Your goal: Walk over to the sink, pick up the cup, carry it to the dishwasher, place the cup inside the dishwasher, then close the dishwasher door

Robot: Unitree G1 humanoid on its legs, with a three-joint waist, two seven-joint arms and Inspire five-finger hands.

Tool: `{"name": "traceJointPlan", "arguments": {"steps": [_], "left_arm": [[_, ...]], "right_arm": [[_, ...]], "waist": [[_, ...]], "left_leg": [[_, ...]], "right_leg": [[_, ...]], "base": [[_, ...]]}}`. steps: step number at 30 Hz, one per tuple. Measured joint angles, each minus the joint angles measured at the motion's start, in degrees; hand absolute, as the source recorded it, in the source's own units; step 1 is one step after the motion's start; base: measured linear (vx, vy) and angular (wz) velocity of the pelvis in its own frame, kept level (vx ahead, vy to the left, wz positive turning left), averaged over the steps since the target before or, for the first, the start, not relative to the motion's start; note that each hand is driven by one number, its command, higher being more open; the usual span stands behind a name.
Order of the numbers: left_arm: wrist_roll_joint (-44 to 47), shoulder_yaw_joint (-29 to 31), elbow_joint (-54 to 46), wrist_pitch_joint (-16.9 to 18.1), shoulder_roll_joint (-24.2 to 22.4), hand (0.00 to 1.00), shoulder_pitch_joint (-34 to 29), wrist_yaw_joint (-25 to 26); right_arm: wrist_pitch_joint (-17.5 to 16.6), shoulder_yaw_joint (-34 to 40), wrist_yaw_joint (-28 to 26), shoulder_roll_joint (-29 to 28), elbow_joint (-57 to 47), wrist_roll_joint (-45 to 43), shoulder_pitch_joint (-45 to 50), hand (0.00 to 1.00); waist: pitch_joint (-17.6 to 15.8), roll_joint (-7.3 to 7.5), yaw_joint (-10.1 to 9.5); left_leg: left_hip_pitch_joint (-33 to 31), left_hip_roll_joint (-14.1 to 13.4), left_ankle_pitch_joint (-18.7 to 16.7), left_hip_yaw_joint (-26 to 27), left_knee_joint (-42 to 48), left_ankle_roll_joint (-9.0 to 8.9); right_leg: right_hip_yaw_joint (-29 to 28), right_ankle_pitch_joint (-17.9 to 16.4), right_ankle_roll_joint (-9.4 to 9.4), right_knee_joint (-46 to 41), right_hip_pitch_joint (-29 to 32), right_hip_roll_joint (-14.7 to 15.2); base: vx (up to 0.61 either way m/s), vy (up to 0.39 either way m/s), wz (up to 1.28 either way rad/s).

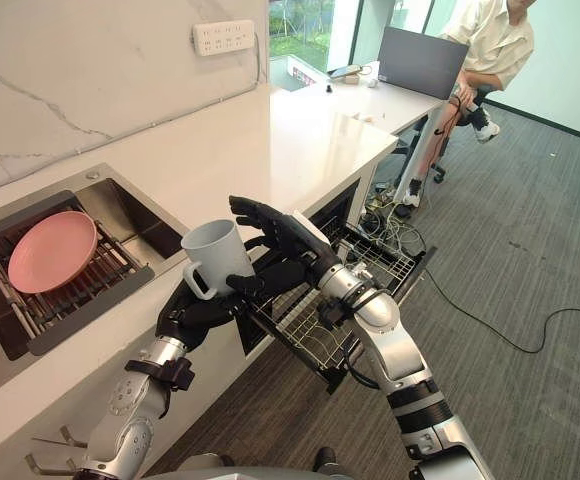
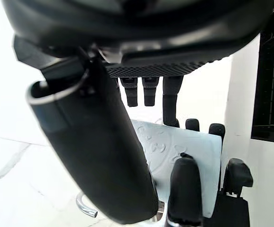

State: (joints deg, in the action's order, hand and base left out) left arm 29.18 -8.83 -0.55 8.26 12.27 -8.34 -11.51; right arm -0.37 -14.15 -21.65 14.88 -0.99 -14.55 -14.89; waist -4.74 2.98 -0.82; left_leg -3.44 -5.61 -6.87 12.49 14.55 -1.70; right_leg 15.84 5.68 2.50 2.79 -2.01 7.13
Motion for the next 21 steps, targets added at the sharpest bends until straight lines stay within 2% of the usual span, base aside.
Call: {"name": "traceJointPlan", "arguments": {"steps": [10,14,18,19,21], "left_arm": [[-4.86,-0.11,0.00,-1.13,0.21,0.30,0.76,-0.01],[-8.99,-2.09,0.78,-2.32,4.23,0.30,2.04,0.00],[-16.46,-5.45,3.22,-4.37,9.38,0.30,6.34,-0.01],[-18.00,-6.12,3.81,-4.78,10.10,0.30,7.11,-0.01],[-23.09,-8.61,5.25,-6.24,12.85,0.30,9.01,-0.32]], "right_arm": [[0.02,-1.03,-0.52,1.74,0.51,0.00,0.16,0.90],[0.03,-2.40,-0.86,5.10,1.86,-0.06,0.29,0.90],[0.36,-4.53,-1.20,8.67,4.62,-0.09,0.26,0.90],[0.72,-4.94,-1.20,9.02,5.31,-0.08,0.25,0.30],[2.23,-7.33,-1.25,10.05,7.29,-0.02,0.22,0.30]], "waist": [[0.72,-0.25,0.27],[1.65,-0.37,0.51],[1.76,-0.33,0.55],[1.76,-0.33,0.55],[1.77,-0.31,0.76]], "left_leg": [[0.18,0.20,0.65,-0.19,-0.83,-0.08],[0.52,0.50,1.51,-0.52,-2.24,-0.15],[0.59,0.50,2.30,-0.83,-3.63,-0.36],[0.60,0.47,2.40,-0.85,-3.83,-0.37],[0.63,0.34,2.83,-0.87,-4.36,-0.23]], "right_leg": [[0.27,-0.17,-0.12,0.01,0.22,0.04],[0.47,0.28,0.36,0.72,-0.11,0.09],[0.75,0.88,-0.28,2.05,-0.44,-0.18],[0.76,0.91,-0.33,2.06,-0.39,-0.18],[0.74,1.04,-0.52,2.06,-0.11,-0.25]], "base": [[0.00,0.000,0.00],[-0.02,-0.005,0.05],[-0.05,-0.020,0.04],[-0.07,-0.012,0.01],[-0.04,-0.003,-0.01]]}}
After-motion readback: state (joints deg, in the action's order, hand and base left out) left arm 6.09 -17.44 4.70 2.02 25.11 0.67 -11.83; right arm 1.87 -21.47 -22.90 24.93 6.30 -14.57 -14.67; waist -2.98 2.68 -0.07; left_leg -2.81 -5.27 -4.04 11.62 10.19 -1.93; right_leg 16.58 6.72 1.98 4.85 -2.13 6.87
